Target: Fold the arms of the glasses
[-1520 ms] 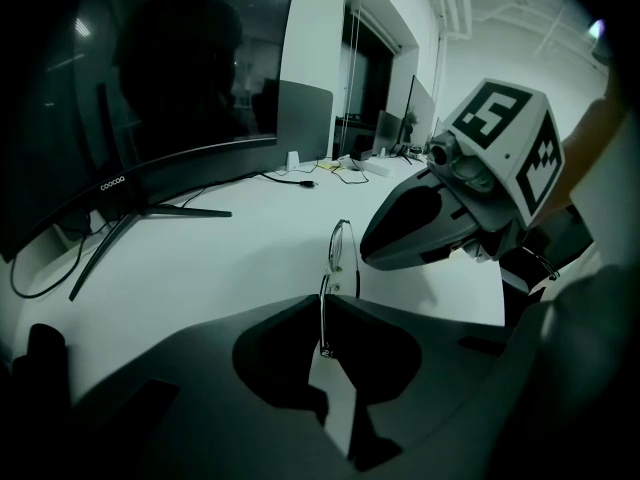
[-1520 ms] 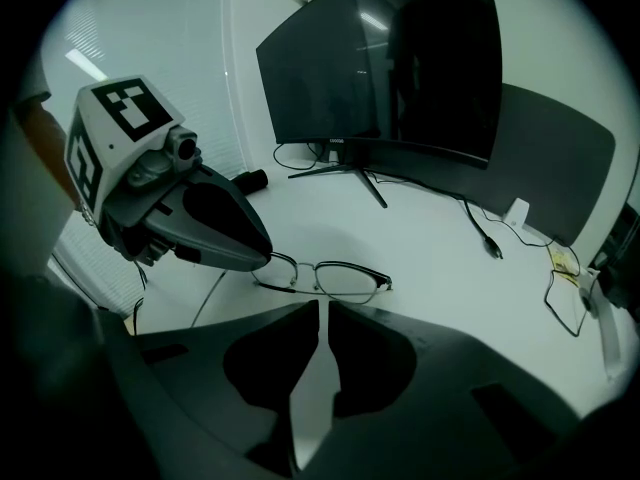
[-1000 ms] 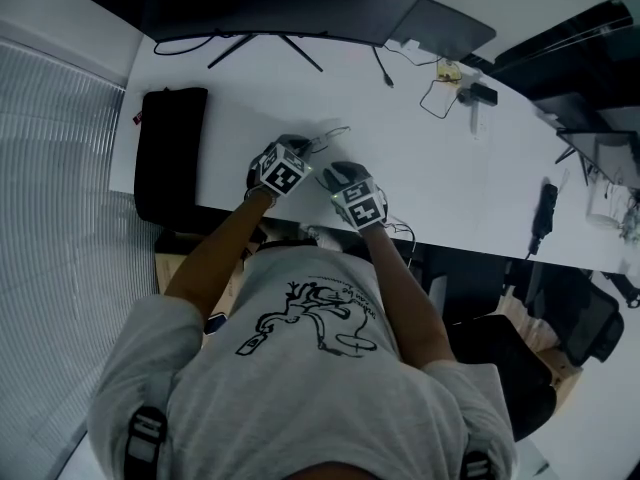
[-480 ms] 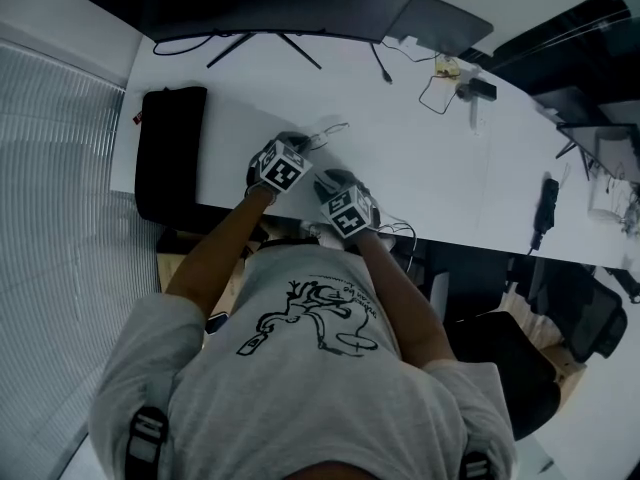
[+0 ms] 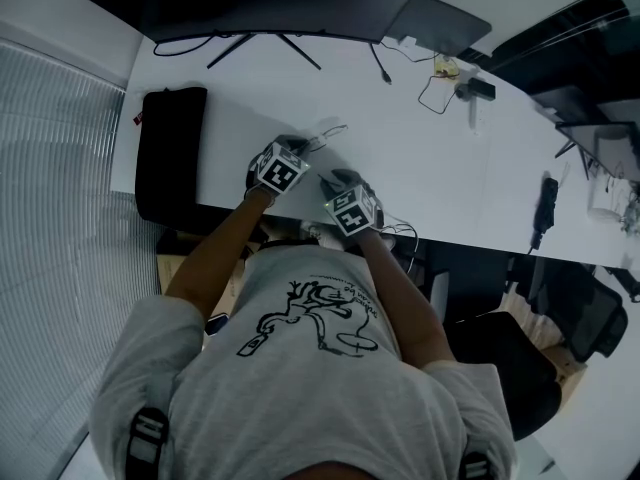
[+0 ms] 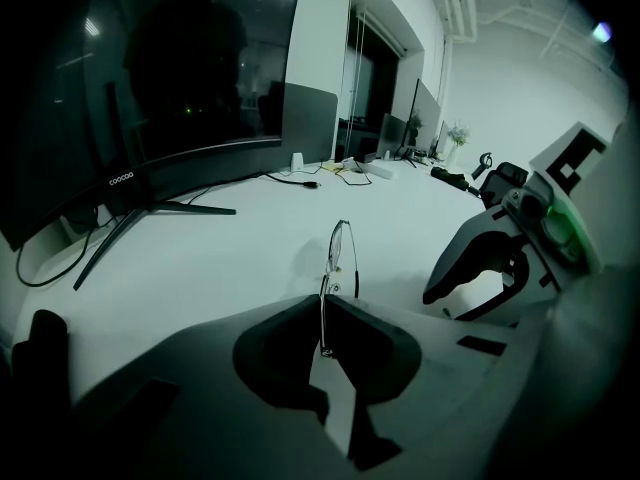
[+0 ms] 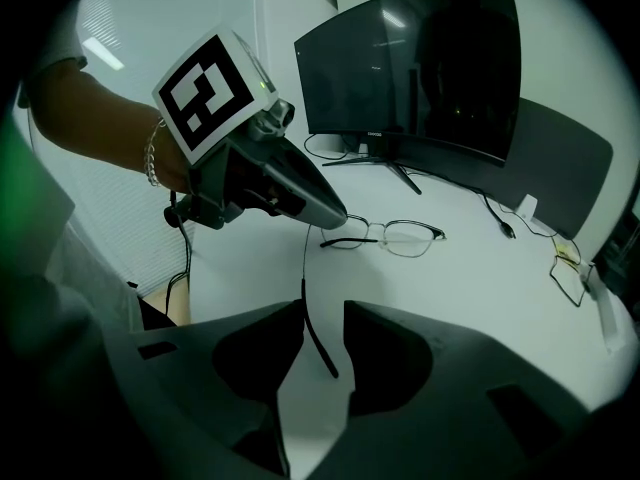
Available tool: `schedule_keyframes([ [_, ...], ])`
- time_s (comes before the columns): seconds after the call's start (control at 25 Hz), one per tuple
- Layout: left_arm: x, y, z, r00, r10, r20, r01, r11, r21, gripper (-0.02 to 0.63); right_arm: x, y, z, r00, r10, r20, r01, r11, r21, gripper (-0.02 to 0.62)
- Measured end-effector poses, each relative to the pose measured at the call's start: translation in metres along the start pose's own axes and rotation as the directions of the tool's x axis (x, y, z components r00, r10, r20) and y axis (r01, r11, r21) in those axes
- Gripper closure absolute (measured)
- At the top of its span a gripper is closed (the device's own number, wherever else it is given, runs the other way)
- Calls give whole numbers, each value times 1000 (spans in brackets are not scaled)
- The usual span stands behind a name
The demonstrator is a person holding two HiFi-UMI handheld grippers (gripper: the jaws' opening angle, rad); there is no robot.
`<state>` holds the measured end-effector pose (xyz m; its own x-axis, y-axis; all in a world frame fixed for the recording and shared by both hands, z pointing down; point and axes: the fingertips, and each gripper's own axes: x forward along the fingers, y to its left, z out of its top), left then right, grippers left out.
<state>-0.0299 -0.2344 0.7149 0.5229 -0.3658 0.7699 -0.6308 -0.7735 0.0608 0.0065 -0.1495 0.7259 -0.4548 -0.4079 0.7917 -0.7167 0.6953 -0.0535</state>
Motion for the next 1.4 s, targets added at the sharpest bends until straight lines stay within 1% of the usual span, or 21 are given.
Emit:
schedule_keyframes([
  [0.6, -10, -16, -13, 999, -32, -5, 32, 999, -3, 574, -6, -18, -8, 997, -75, 7, 74, 996, 48, 474],
  [0.96, -15, -26, -15, 999, -48, -13, 48, 999, 9, 574, -9, -25, -8, 995, -104, 5, 103, 993, 50, 465],
  [1.4, -18, -34, -16, 997, -72, -24, 73, 996, 43, 574, -10, -33, -5, 991, -134, 9, 133, 990, 46, 453],
])
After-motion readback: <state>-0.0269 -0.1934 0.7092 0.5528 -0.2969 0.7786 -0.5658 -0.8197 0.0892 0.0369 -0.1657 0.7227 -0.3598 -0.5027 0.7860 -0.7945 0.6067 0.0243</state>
